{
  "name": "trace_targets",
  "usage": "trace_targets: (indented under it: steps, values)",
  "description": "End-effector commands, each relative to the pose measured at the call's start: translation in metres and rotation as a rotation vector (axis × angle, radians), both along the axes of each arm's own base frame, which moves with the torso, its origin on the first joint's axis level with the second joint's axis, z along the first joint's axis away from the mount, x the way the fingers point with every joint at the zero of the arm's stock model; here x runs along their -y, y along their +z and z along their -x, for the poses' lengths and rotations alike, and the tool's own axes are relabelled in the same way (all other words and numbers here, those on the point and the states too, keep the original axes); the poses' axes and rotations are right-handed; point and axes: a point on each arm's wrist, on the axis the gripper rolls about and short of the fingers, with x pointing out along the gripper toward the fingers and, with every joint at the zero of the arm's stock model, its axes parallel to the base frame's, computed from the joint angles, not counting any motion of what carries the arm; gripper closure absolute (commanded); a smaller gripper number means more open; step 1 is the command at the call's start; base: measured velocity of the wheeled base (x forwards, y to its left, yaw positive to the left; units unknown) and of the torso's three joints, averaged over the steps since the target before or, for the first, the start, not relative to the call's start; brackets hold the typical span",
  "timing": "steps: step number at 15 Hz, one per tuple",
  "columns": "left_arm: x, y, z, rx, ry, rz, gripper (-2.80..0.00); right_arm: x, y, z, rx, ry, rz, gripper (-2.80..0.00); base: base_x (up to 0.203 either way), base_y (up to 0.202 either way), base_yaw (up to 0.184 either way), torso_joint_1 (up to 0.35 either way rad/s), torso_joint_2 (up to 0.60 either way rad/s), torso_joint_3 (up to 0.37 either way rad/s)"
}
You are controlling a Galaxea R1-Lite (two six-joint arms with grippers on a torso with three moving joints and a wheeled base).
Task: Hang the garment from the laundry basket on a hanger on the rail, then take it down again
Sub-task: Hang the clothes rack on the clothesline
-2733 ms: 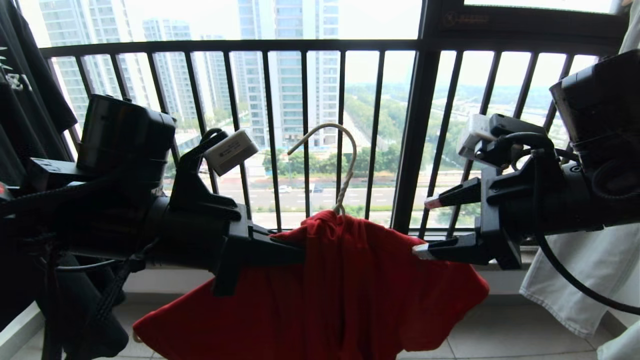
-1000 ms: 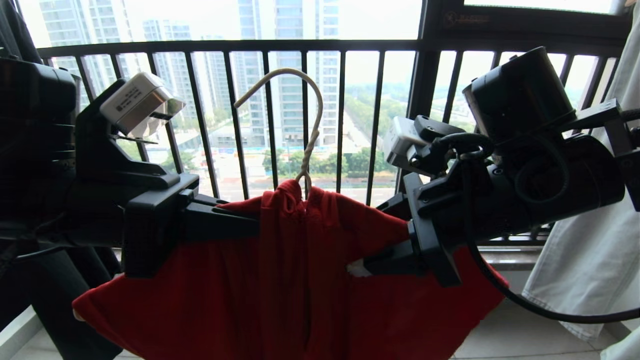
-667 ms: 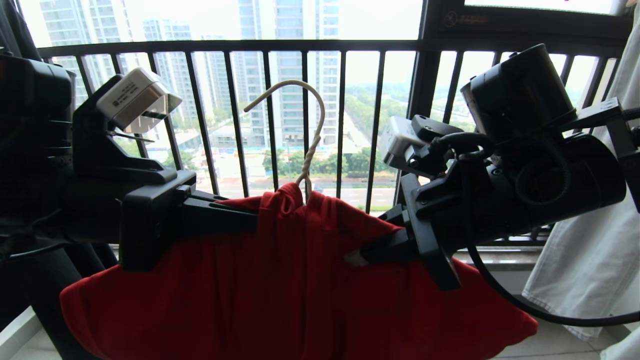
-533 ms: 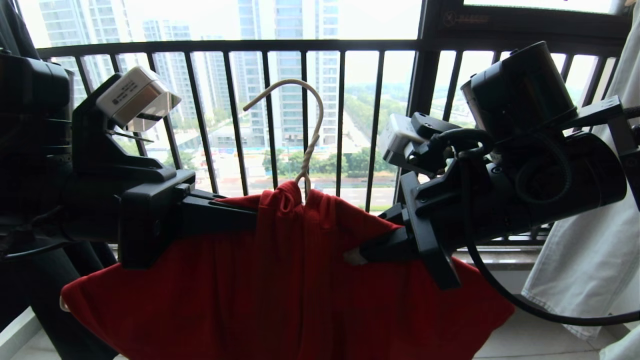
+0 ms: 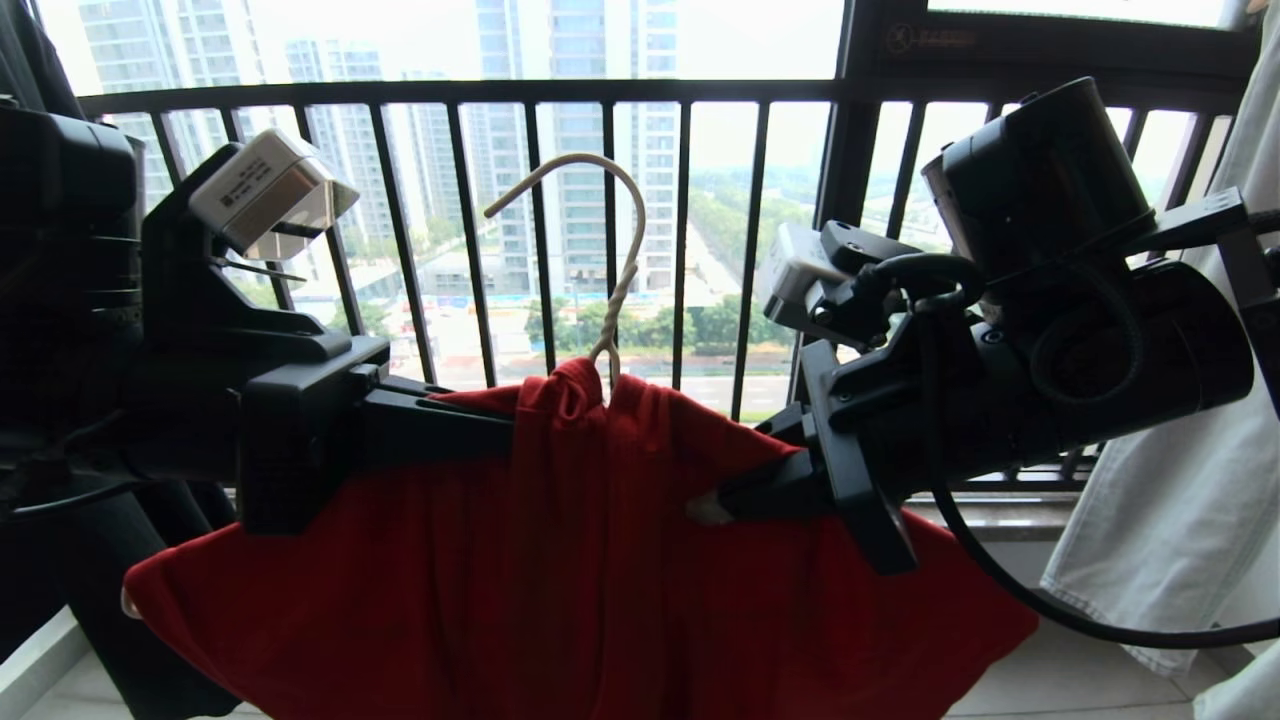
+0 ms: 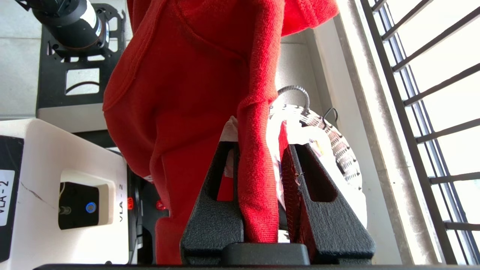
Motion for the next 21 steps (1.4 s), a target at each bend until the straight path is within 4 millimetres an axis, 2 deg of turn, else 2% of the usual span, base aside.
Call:
trace_targets:
  steps: [1, 2, 9, 11, 16, 21]
  values:
    - [0.001, -0.002, -0.004, 0.012, -0.001, 0.007, 0.0, -0.001, -0.001, 0.0, -0.002, 0.005, 0.003, 0.0, 0.0, 0.0, 0.0, 0.0, 0.0, 0.0]
    - [0.002, -0.003, -0.004, 0.016, 0.0, 0.008, -2.8, -0.001, -0.002, -0.001, -0.005, 0.005, 0.005, 0.0, 0.0, 0.0, 0.0, 0.0, 0.0, 0.0]
    - [0.002, -0.002, -0.005, 0.031, 0.01, 0.006, -2.8, -0.005, -0.012, -0.006, -0.002, -0.015, -0.041, 0.0, 0.0, 0.0, 0.0, 0.0, 0.0, 0.0]
    - [0.001, 0.006, -0.004, 0.054, 0.02, 0.014, -2.8, -0.007, -0.015, -0.008, 0.002, -0.028, -0.082, 0.0, 0.0, 0.0, 0.0, 0.0, 0.0, 0.0]
    - [-0.002, 0.012, 0.0, 0.086, 0.103, 0.006, -2.8, -0.008, -0.022, -0.012, -0.019, -0.035, -0.189, 0.0, 0.0, 0.0, 0.0, 0.0, 0.0, 0.0]
    - [-0.005, 0.016, 0.002, 0.058, 0.226, 0.006, -2.8, -0.005, -0.029, -0.014, -0.05, -0.035, -0.207, 0.0, 0.0, 0.0, 0.0, 0.0, 0.0, 0.0]
